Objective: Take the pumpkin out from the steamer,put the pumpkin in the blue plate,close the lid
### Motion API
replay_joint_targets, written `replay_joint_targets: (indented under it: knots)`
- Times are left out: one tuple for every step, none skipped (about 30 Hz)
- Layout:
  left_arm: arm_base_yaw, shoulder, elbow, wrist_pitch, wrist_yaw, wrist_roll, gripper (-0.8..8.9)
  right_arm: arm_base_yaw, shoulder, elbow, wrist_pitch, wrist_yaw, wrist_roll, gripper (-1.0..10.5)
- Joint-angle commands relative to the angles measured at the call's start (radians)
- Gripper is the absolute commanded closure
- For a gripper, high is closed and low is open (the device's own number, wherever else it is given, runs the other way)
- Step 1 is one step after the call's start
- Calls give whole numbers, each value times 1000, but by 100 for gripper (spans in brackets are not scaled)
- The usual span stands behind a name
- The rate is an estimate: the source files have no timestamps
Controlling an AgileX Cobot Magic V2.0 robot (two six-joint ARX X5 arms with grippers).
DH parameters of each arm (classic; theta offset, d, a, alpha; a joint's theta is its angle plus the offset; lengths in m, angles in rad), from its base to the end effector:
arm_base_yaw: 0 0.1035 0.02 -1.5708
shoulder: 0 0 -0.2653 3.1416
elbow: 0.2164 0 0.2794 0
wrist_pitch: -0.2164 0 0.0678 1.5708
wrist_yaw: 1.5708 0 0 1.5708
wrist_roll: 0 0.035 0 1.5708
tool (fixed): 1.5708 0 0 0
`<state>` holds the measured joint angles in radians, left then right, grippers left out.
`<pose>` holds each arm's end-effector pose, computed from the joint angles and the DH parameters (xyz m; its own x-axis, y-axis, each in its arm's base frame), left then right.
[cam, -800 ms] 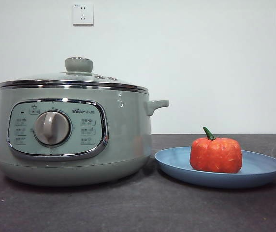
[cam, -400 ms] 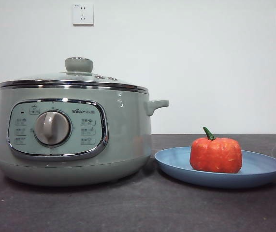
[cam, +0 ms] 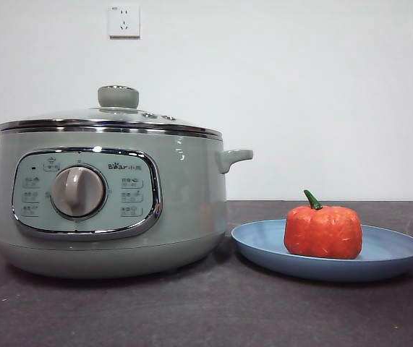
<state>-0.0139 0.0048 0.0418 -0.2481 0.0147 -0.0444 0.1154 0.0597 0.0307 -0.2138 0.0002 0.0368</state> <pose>0.1257 -0.0023 0.1533 0.9774 -0.0283 -0.2095 0.0189 0.9987 -0.0465 0.1286 0.0149 0.1467 0.9642 0.1116 -0.2404 -0.1061 0.9937 0.0357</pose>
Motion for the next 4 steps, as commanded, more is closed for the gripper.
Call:
replay_joint_targets:
  knots:
    - [3,-3,-17,2,5,14,815,-2,-3,-9,3,2,-2,963]
    - [3,-3,-17,2,5,14,814,-2,-3,-9,3,2,-2,963]
    - [3,-3,-17,2,5,14,815,-2,-3,-9,3,2,-2,963]
    - [3,-3,-17,2,5,14,815,-2,-3,-9,3,2,-2,963]
